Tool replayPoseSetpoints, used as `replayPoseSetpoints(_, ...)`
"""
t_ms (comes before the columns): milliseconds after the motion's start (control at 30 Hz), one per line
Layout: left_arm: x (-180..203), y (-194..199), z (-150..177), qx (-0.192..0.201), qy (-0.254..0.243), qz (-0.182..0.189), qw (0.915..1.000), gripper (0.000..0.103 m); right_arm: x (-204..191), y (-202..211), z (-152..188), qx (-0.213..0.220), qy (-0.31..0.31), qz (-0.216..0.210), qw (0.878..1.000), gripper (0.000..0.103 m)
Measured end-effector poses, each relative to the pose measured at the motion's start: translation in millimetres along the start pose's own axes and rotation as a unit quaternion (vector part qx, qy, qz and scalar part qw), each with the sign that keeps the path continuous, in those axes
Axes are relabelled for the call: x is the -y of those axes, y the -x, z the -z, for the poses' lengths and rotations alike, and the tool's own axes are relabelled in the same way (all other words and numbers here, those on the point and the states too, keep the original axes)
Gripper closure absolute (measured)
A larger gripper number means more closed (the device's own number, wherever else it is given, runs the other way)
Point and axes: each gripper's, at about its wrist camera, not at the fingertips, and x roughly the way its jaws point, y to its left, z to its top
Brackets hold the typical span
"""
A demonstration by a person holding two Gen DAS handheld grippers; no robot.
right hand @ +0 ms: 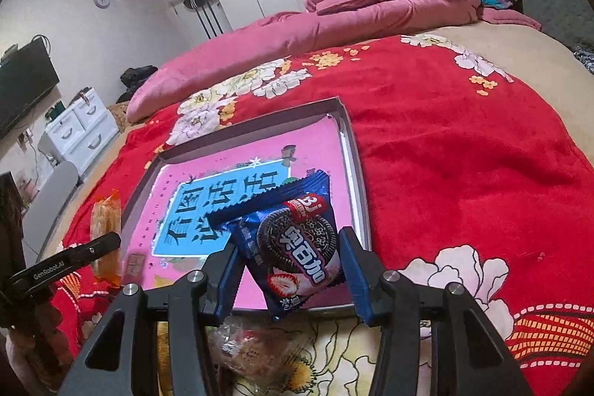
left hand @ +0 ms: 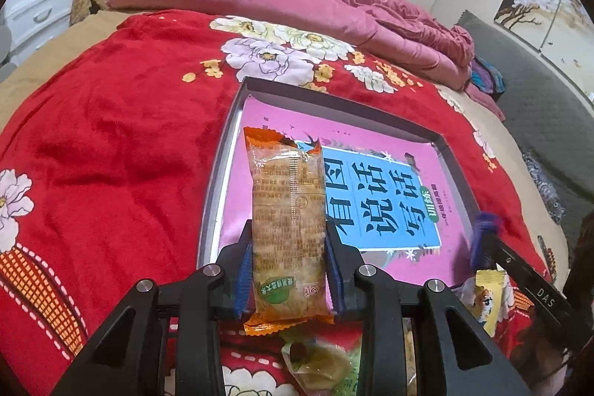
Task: Organize snacks
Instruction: 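Carry both packs into the grey tray and open both tools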
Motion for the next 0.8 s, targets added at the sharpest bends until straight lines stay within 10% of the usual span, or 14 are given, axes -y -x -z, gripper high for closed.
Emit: replayPoseSetpoints(800,-4,-20,-1,-0.025,0.001,-0.010,0.9996,0.068,0,4,3,-0.001,0.021,0.019,1.000,0.053)
